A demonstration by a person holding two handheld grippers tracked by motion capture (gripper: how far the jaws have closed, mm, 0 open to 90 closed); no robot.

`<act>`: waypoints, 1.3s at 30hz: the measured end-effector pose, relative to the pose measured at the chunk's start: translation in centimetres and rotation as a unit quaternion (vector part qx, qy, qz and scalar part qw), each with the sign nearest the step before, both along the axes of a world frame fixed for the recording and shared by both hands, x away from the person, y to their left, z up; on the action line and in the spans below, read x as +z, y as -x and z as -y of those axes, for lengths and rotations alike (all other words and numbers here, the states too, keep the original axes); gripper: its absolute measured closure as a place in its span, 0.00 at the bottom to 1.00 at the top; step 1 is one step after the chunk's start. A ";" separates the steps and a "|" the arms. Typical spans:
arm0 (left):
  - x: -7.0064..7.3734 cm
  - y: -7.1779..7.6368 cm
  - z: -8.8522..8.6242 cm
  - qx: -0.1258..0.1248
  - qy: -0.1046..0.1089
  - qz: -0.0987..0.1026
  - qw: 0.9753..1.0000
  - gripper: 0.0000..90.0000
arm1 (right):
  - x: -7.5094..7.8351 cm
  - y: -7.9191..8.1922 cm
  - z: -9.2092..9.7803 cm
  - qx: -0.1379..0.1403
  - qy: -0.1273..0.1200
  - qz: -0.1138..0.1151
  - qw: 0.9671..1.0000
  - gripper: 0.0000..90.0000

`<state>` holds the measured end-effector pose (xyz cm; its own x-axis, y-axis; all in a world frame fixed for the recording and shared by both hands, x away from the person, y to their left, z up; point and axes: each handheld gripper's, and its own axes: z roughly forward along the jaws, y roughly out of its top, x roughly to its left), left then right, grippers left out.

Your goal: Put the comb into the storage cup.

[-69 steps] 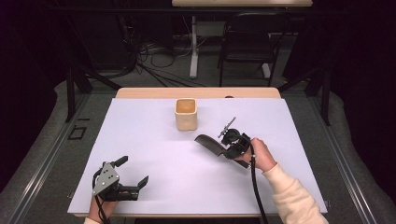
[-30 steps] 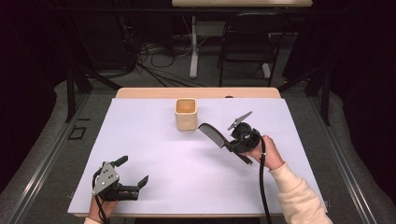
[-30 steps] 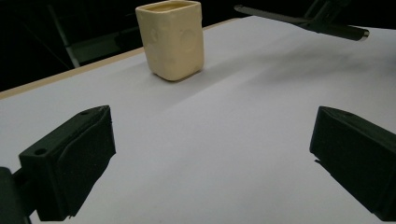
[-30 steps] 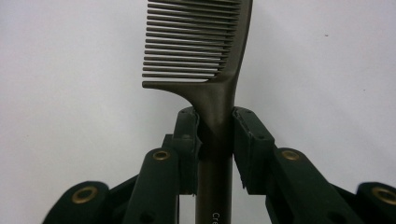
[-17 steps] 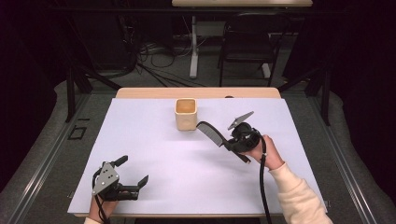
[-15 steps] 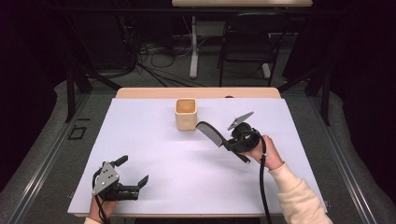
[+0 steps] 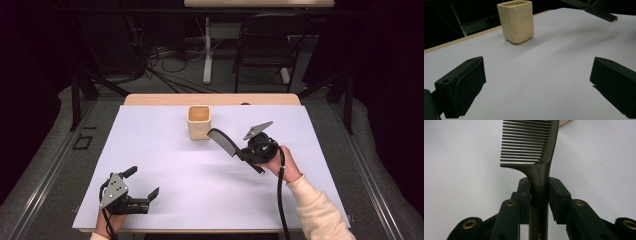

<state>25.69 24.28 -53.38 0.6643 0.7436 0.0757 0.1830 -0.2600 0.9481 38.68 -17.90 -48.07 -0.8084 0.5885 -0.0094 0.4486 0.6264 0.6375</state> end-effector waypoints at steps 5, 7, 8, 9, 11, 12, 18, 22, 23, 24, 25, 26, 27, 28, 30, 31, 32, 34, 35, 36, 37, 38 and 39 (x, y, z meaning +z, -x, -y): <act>0.0 0.1 0.0 0.001 0.001 -0.001 1.000 0.00 | -0.1 0.1 -0.1 0.003 -0.004 0.003 1.000 0.80; 0.0 0.1 0.0 0.001 0.000 0.001 1.000 0.00 | 0.0 0.2 -0.2 0.007 -0.003 0.003 1.000 0.80; 0.0 0.1 0.0 0.001 0.000 0.000 1.000 0.00 | 0.0 0.2 -0.2 0.008 -0.004 0.005 1.000 0.80; 0.0 0.1 0.0 0.001 0.001 -0.002 1.000 0.00 | 0.0 0.3 -0.3 0.006 -0.005 0.006 1.000 0.80; 0.0 0.0 0.0 0.001 0.000 -0.001 1.000 0.00 | 0.0 0.3 -0.3 0.009 -0.006 0.009 1.000 0.80; 0.0 0.1 -0.1 0.001 0.000 0.000 1.000 0.00 | 0.1 0.3 -0.3 0.009 -0.007 0.011 1.000 0.80; 0.0 0.0 0.0 0.002 0.001 -0.002 1.000 0.00 | 0.1 0.3 -0.2 0.012 -0.014 0.017 1.000 0.80; 0.0 0.0 -0.1 0.003 0.000 0.000 1.000 0.00 | 0.2 0.3 -0.2 0.010 -0.018 0.024 0.999 0.80; 0.0 0.0 -0.1 0.003 0.000 0.000 1.000 0.00 | 0.2 0.3 -0.2 0.009 -0.019 0.024 0.999 0.80; 0.0 0.0 -0.1 0.003 0.000 0.000 1.000 0.00 | 0.3 0.3 -0.2 0.009 -0.019 0.025 0.999 0.80; 0.0 0.0 -0.1 0.004 0.000 0.001 1.000 0.00 | 0.3 0.3 -0.2 0.007 -0.021 0.026 0.999 0.80; 0.0 0.0 -0.1 0.004 0.000 0.001 1.000 0.00 | 0.3 0.3 -0.2 0.007 -0.021 0.027 0.999 0.80; 0.0 0.0 -0.1 0.005 0.002 0.001 1.000 0.00 | 0.3 0.3 -0.2 0.007 -0.021 0.028 0.999 0.80; 0.0 0.0 -0.1 0.005 0.002 0.002 1.000 0.00 | 0.3 0.3 -0.1 0.007 -0.022 0.029 0.999 0.80; 0.0 0.0 -0.1 0.004 0.003 0.002 1.000 0.00 | 0.4 0.3 -0.1 0.005 -0.023 0.032 0.999 0.80; 0.0 0.0 -0.1 0.004 0.003 0.001 1.000 0.00 | 0.4 0.2 -0.1 0.006 -0.024 0.033 0.999 0.80; 0.0 0.0 -0.1 0.003 0.002 0.001 1.000 0.00 | 0.4 0.3 -0.1 0.004 -0.025 0.033 0.999 0.80; 0.0 0.0 -0.1 0.003 0.003 0.000 1.000 0.00 | 0.5 0.3 -0.1 0.002 -0.028 0.037 0.999 0.80; 0.0 0.0 -0.1 0.003 0.002 0.001 1.000 0.00 | 0.6 0.3 -0.1 0.001 -0.030 0.037 0.999 0.80; 0.0 0.0 -0.1 0.004 0.003 0.002 1.000 0.00 | 0.7 0.3 -0.1 0.000 -0.031 0.037 0.999 0.80; 0.0 0.0 -0.1 0.005 0.004 0.001 1.000 0.00 | 0.7 0.3 -0.1 0.000 -0.033 0.041 0.999 0.80; 0.0 0.0 -0.1 0.004 0.002 0.001 1.000 0.00 | 0.8 0.3 0.0 0.001 -0.035 0.042 0.999 0.80; 0.0 0.0 0.0 0.004 0.003 0.000 1.000 0.00 | 0.8 0.3 0.0 -0.001 -0.037 0.044 0.998 0.80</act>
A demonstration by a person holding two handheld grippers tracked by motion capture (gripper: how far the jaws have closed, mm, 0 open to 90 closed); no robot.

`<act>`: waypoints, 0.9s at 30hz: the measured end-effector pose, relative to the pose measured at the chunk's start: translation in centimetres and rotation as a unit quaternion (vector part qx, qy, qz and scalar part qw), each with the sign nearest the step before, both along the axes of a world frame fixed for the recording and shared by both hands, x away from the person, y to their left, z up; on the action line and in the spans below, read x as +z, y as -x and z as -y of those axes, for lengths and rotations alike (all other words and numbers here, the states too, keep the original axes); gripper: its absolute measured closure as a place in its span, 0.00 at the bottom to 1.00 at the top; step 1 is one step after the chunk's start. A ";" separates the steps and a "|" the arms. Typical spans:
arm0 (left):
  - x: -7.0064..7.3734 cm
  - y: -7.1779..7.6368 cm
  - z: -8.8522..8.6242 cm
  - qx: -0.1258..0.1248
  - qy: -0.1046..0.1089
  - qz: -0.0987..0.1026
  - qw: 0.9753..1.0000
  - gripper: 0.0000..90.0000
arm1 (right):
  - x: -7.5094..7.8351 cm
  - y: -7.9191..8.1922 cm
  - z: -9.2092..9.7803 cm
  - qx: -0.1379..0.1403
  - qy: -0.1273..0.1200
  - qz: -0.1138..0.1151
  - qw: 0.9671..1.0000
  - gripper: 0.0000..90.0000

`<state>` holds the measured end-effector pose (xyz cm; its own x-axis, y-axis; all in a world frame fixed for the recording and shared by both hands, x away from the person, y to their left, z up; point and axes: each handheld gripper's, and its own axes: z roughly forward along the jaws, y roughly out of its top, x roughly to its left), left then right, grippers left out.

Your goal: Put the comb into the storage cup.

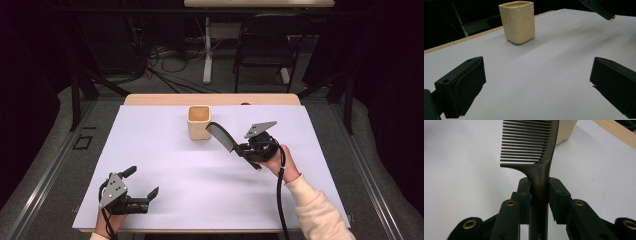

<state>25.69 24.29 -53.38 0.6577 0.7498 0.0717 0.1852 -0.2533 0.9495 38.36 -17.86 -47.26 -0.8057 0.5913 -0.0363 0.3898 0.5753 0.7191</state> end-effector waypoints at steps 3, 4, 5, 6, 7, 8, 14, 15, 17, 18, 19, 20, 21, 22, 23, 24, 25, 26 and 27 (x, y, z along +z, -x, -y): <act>0.0 0.0 0.0 -0.001 -0.002 0.001 1.000 0.00 | 0.1 0.0 0.0 0.000 -0.004 0.002 1.000 0.80; 0.0 0.0 0.0 0.000 -0.001 0.000 1.000 0.00 | 0.1 0.0 0.0 -0.001 -0.006 0.004 1.000 0.80; 0.0 0.0 0.0 0.000 -0.001 0.000 1.000 0.00 | 0.1 0.0 0.0 0.000 -0.006 0.006 1.000 0.80; 0.0 0.0 0.0 0.000 -0.001 0.001 1.000 0.00 | 0.2 0.0 0.0 0.001 -0.007 0.007 1.000 0.80; 0.0 0.0 0.0 -0.001 -0.001 0.001 1.000 0.00 | 0.2 0.0 -0.1 0.000 -0.008 0.010 1.000 0.80; 0.0 0.0 0.0 -0.001 -0.001 0.000 1.000 0.00 | 0.2 0.0 -0.1 0.000 -0.008 0.008 1.000 0.80; 0.0 0.0 0.0 -0.001 -0.002 0.000 1.000 0.00 | 0.3 -0.1 -0.2 -0.002 -0.015 0.013 1.000 0.80; 0.0 0.0 0.0 -0.002 -0.001 -0.001 1.000 0.00 | 0.3 -0.2 -0.3 -0.004 -0.016 0.013 1.000 0.80; 0.0 0.0 0.0 -0.001 -0.001 0.001 1.000 0.00 | 0.2 -0.3 -0.4 -0.002 -0.018 0.014 1.000 0.80; 0.0 0.0 0.0 -0.001 0.000 0.000 1.000 0.00 | 0.2 -0.3 -0.5 -0.003 -0.019 0.013 1.000 0.80; 0.0 0.0 0.0 0.000 0.000 -0.001 1.000 0.00 | 0.2 -0.3 -0.6 -0.003 -0.018 0.015 1.000 0.80; 0.0 0.0 0.0 -0.001 0.001 -0.001 1.000 0.00 | 0.2 -0.3 -0.6 -0.003 -0.019 0.016 1.000 0.80; 0.0 0.0 0.1 -0.001 0.000 0.000 1.000 0.00 | 0.2 -0.3 -0.7 -0.003 -0.021 0.018 1.000 0.80; 0.0 0.0 0.1 -0.003 -0.002 0.000 1.000 0.00 | 0.2 -0.3 -0.8 -0.003 -0.021 0.018 1.000 0.80; 0.0 0.0 0.1 -0.002 -0.003 -0.001 1.000 0.00 | 0.2 -0.3 -0.8 -0.004 -0.022 0.018 1.000 0.80; 0.0 0.0 0.1 -0.002 -0.002 -0.001 1.000 0.00 | 0.2 -0.4 -0.8 -0.003 -0.023 0.020 1.000 0.80; 0.0 0.0 0.1 -0.002 -0.002 0.000 1.000 0.00 | 0.2 -0.4 -0.9 -0.004 -0.023 0.020 1.000 0.80; 0.0 0.0 0.1 -0.002 -0.002 -0.001 1.000 0.00 | 0.1 -0.5 -0.9 -0.004 -0.024 0.021 0.999 0.80; 0.0 0.0 0.1 -0.002 -0.003 0.000 1.000 0.00 | 0.1 -0.5 -1.0 -0.005 -0.024 0.021 0.999 0.80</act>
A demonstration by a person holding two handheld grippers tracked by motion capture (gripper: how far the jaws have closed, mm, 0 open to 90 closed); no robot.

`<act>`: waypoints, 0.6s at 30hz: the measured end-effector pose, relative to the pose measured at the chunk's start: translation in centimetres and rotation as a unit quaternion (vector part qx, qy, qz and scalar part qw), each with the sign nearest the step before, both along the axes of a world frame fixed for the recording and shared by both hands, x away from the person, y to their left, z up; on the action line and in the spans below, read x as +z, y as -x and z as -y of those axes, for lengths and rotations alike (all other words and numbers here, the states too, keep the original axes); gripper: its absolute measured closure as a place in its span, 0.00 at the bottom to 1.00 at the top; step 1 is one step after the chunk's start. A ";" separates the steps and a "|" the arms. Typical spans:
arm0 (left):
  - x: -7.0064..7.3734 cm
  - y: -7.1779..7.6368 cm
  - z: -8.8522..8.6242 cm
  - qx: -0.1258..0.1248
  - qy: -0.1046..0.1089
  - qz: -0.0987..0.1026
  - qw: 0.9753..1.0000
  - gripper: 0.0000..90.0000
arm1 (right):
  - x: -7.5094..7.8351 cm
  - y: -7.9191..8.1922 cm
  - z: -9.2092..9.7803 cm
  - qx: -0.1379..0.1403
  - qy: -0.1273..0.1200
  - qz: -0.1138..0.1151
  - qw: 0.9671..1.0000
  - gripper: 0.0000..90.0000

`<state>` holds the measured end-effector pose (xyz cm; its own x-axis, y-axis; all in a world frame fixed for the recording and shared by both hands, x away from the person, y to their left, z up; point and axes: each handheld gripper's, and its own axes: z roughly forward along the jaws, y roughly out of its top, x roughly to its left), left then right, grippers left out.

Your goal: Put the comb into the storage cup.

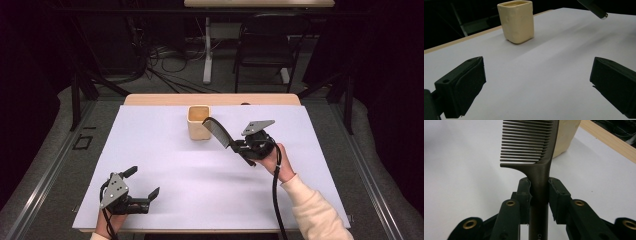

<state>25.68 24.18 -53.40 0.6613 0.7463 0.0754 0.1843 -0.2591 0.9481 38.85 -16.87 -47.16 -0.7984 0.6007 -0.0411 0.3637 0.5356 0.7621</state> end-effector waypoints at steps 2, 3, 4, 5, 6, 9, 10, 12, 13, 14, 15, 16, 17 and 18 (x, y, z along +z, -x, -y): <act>0.0 0.0 0.0 0.000 0.001 0.001 1.000 0.00 | 0.0 -0.1 -0.1 0.000 -0.002 0.005 1.000 0.80; 0.0 0.0 0.0 0.000 0.001 0.001 1.000 0.00 | 0.0 -0.1 -0.1 -0.001 -0.002 0.005 1.000 0.80; 0.0 0.0 -0.1 0.000 0.001 0.002 1.000 0.00 | 0.0 -0.1 -0.1 -0.002 -0.005 0.008 1.000 0.80; 0.0 0.0 0.0 0.000 0.001 0.002 1.000 0.00 | 0.1 -0.2 -0.1 -0.002 -0.008 0.011 1.000 0.80; 0.0 0.0 0.0 0.000 0.001 0.002 1.000 0.00 | 0.1 -0.3 -0.1 -0.004 -0.009 0.011 1.000 0.80; 0.0 0.0 0.0 0.001 0.000 0.002 1.000 0.00 | 0.2 -0.4 -0.2 -0.005 -0.014 0.014 1.000 0.80; 0.0 0.1 -0.1 0.002 0.001 0.002 1.000 0.00 | 0.2 -0.5 -0.2 -0.006 -0.015 0.017 1.000 0.80; 0.1 0.1 -0.1 0.004 0.003 0.002 1.000 0.00 | 0.3 -0.5 -0.3 -0.007 -0.014 0.020 1.000 0.80; 0.0 0.1 -0.1 0.004 0.003 0.002 1.000 0.00 | 0.3 -0.6 -0.4 -0.009 -0.015 0.025 1.000 0.80; 0.0 0.1 -0.1 0.003 0.003 0.001 1.000 0.00 | 0.4 -0.6 -0.4 -0.009 -0.016 0.029 0.999 0.80; 0.0 0.0 -0.1 0.003 0.002 0.001 1.000 0.00 | 0.4 -0.6 -0.4 -0.010 -0.017 0.029 0.999 0.80; 0.0 0.0 -0.1 0.002 0.002 0.002 1.000 0.00 | 0.5 -0.7 -0.4 -0.010 -0.016 0.032 0.999 0.80; 0.1 0.1 -0.1 0.002 0.001 0.002 1.000 0.00 | 0.6 -0.7 -0.4 -0.011 -0.017 0.033 0.999 0.80; 0.0 0.1 -0.1 0.002 0.001 0.002 1.000 0.00 | 0.6 -0.8 -0.4 -0.010 -0.017 0.035 0.999 0.80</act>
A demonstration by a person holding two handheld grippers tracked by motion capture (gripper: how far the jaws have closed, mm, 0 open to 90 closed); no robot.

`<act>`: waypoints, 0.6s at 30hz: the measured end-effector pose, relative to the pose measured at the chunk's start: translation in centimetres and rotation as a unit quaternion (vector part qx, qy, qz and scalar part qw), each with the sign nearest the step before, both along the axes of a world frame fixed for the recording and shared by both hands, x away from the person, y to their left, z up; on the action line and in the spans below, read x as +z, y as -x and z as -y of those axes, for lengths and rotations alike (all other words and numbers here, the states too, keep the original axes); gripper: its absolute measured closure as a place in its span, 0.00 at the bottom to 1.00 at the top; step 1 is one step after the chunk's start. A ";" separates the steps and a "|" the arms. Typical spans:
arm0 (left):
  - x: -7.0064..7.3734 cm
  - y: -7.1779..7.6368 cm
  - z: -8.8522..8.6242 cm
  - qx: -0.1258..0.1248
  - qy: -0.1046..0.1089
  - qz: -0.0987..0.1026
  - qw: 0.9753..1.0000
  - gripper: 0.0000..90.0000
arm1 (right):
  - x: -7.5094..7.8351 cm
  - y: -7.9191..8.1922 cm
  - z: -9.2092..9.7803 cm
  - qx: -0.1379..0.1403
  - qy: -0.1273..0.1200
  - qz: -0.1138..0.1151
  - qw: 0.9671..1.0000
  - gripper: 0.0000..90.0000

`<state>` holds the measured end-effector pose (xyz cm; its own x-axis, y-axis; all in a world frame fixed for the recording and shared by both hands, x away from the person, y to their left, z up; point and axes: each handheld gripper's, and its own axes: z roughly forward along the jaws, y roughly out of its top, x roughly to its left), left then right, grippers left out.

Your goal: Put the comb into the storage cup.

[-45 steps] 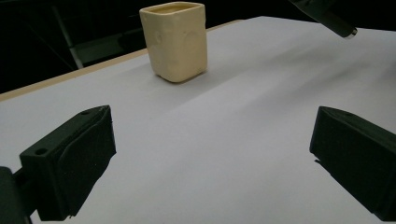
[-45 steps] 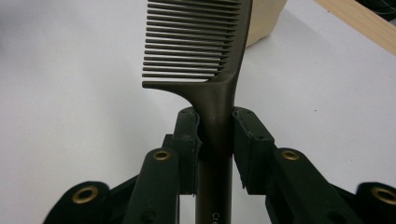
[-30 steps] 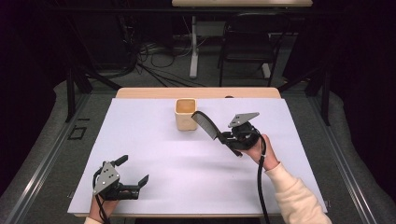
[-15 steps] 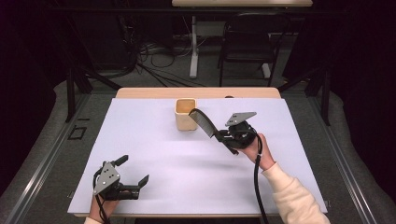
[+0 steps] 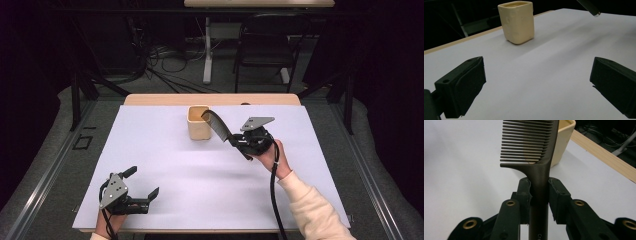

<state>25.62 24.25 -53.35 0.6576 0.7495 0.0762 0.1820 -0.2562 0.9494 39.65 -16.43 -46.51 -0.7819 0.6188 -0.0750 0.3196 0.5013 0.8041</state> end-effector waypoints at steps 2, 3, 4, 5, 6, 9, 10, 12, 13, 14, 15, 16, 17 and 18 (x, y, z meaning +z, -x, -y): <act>0.0 0.0 0.0 0.001 0.002 -0.001 1.000 0.00 | 0.1 0.0 0.0 -0.003 -0.002 0.001 1.000 0.80; 0.0 0.0 0.0 0.001 0.001 -0.001 1.000 0.00 | 0.2 -0.1 0.0 -0.003 -0.003 0.002 1.000 0.80; 0.0 0.0 0.0 0.002 0.001 0.000 1.000 0.00 | 0.3 -0.2 0.0 -0.003 -0.004 0.004 1.000 0.80; 0.0 0.0 0.0 0.003 0.001 0.000 1.000 0.00 | 0.4 -0.2 0.0 -0.004 -0.005 0.007 1.000 0.80; 0.0 0.0 -0.1 0.003 0.000 0.002 1.000 0.00 | 0.4 -0.3 0.0 -0.004 -0.005 0.009 1.000 0.80; 0.0 0.1 -0.1 0.005 0.003 0.004 1.000 0.00 | 0.6 -0.5 -0.1 -0.005 -0.003 0.014 1.000 0.80; 0.0 0.1 -0.1 0.005 0.003 0.004 1.000 0.00 | 0.7 -0.6 -0.1 -0.006 -0.004 0.014 1.000 0.80; 0.0 0.1 -0.1 0.006 0.003 0.004 1.000 0.00 | 0.7 -0.7 -0.2 -0.006 -0.007 0.018 1.000 0.80; 0.0 0.0 -0.1 0.005 0.002 0.003 1.000 0.00 | 0.8 -0.7 -0.3 -0.006 -0.008 0.020 1.000 0.80; 0.0 0.0 -0.1 0.004 0.002 0.003 1.000 0.00 | 0.8 -0.8 -0.3 -0.005 -0.009 0.019 1.000 0.80; 0.0 0.0 -0.1 0.004 0.002 0.003 1.000 0.00 | 0.8 -0.8 -0.4 -0.006 -0.010 0.020 1.000 0.80; 0.0 0.0 -0.1 0.004 0.002 0.002 1.000 0.00 | 0.8 -0.8 -0.4 -0.005 -0.011 0.020 1.000 0.80; 0.0 0.0 -0.1 0.004 0.002 0.002 1.000 0.00 | 0.7 -0.9 -0.5 -0.004 -0.011 0.019 1.000 0.80; 0.0 0.0 -0.1 0.004 0.002 0.002 1.000 0.00 | 0.7 -0.9 -0.5 -0.004 -0.011 0.020 1.000 0.80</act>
